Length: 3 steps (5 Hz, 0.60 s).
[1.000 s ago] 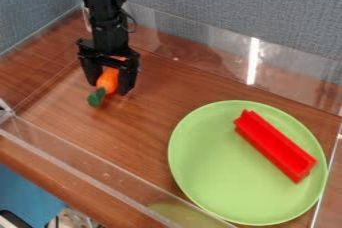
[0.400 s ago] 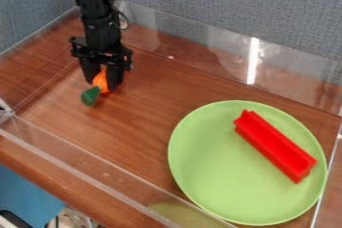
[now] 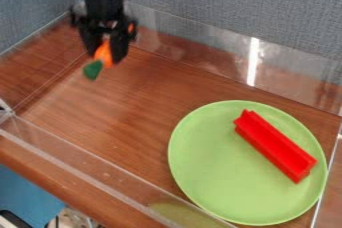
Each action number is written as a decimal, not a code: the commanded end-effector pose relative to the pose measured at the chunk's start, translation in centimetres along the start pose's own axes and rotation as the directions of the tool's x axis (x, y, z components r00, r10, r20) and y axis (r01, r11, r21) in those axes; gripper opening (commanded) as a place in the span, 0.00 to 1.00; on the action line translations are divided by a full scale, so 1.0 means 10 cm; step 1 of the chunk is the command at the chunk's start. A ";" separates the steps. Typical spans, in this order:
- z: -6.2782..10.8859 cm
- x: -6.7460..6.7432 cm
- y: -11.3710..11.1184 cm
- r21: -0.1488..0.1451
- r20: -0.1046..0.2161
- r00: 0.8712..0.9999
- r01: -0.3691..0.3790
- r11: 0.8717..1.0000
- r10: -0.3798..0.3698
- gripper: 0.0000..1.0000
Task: Put the carrot on the green plate
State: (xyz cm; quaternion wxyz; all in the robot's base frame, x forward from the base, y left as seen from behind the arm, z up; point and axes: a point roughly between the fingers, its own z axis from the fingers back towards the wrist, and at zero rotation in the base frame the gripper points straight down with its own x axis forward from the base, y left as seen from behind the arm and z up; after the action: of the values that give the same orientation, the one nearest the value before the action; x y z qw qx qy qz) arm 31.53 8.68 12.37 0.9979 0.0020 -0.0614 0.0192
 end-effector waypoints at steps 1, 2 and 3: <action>0.49 0.04 -0.45 0.003 0.087 0.995 0.046 0.999 -0.046 0.00; 0.46 -0.16 -0.95 -0.032 0.082 0.969 0.235 0.972 -0.231 0.00; 0.28 -0.42 -1.45 -0.059 0.054 0.916 0.401 0.914 -0.398 0.00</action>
State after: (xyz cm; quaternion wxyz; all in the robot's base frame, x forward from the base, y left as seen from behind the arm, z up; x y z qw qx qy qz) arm 27.27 -6.19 12.88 0.9807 -0.0216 -0.0483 -0.1883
